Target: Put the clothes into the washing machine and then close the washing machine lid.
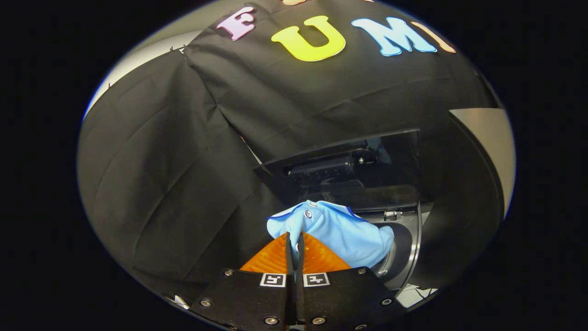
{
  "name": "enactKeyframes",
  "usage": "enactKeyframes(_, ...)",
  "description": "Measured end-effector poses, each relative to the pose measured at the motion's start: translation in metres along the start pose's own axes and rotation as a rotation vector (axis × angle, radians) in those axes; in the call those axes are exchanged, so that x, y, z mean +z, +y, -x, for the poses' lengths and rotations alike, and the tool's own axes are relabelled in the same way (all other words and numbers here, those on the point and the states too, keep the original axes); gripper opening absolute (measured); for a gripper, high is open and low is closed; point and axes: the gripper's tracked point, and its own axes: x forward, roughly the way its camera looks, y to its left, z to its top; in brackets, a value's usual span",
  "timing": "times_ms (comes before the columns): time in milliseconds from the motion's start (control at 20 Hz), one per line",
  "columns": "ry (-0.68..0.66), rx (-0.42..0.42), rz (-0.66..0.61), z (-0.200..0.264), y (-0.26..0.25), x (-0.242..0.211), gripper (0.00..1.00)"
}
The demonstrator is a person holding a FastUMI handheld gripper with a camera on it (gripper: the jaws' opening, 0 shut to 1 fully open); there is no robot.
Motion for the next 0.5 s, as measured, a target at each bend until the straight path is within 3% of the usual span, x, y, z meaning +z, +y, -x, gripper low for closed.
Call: enactKeyframes(500,0.063,-0.136,0.07,-0.06,-0.025,-0.05,0.0)
